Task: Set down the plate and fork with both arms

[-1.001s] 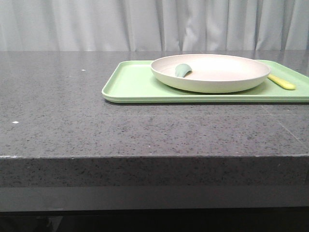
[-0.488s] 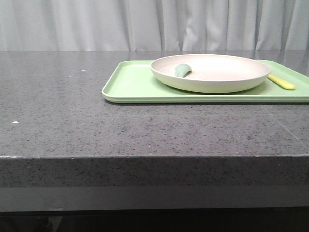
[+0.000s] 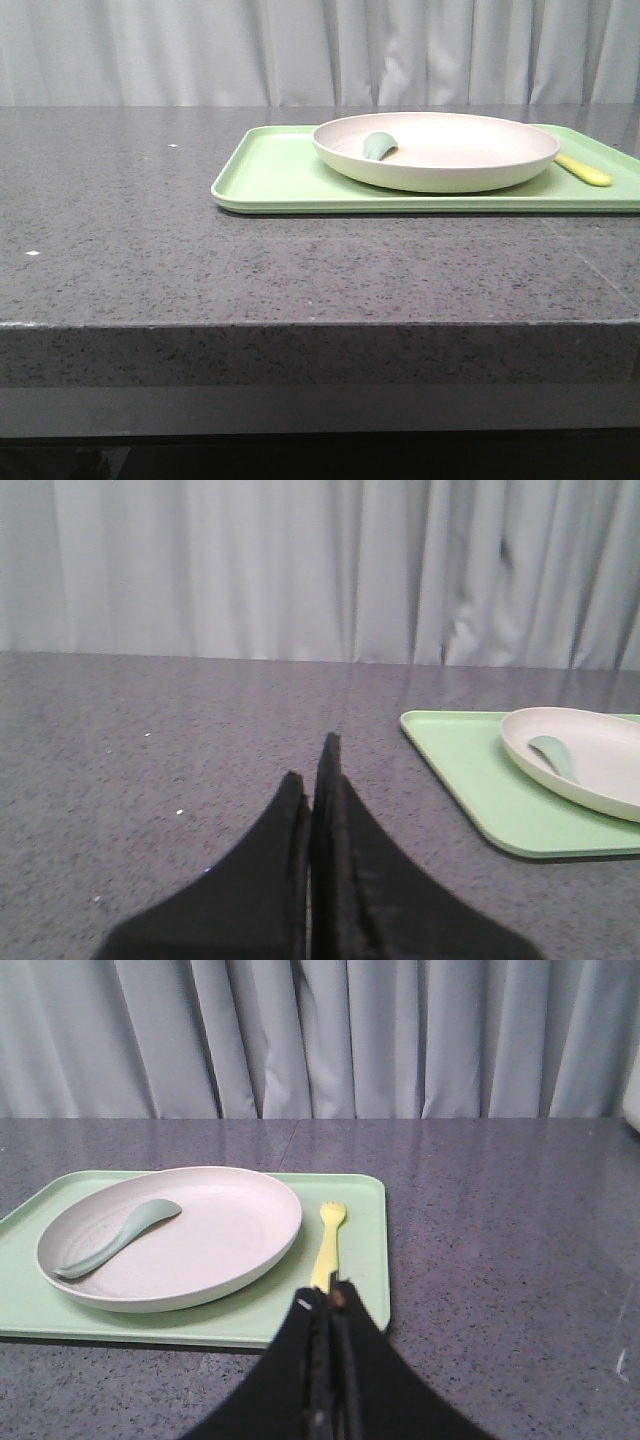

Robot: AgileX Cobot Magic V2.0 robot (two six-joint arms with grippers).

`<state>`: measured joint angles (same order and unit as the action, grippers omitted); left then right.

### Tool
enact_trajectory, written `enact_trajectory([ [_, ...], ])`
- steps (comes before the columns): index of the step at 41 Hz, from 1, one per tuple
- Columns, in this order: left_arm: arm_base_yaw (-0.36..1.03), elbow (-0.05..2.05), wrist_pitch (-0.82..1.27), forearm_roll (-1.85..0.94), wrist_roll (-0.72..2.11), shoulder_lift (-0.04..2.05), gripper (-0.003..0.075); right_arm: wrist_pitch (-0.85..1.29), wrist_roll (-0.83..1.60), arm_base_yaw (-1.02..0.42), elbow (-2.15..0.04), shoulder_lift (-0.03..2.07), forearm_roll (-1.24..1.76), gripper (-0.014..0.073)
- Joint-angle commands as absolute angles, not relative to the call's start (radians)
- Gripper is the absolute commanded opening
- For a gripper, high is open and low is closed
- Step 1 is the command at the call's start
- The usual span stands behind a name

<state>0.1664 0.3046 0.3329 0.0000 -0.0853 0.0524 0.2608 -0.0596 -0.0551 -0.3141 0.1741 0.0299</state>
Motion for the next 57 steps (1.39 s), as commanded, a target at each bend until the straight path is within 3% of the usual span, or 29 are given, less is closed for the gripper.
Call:
enact_trajectory([
  [1,0.095,0.266,0.227,-0.022,-0.081,0.013,-0.0018,0.17,-0.052,-0.054,-0.343,0.182,0.024,-0.0119],
  [9,-0.031,0.137,0.179,-0.057,-0.081,-0.029,-0.0018,0.17,-0.052,-0.054,-0.343,0.182,0.024,-0.0119],
  [19,-0.049,-0.009,0.061,-0.057,-0.081,-0.029,-0.0018,0.17,-0.052,-0.054,-0.343,0.182,0.024,-0.0119],
  [57,-0.049,-0.009,0.089,-0.057,-0.081,-0.029,-0.0018,0.17,-0.052,-0.054,-0.343,0.182,0.024,-0.0119],
])
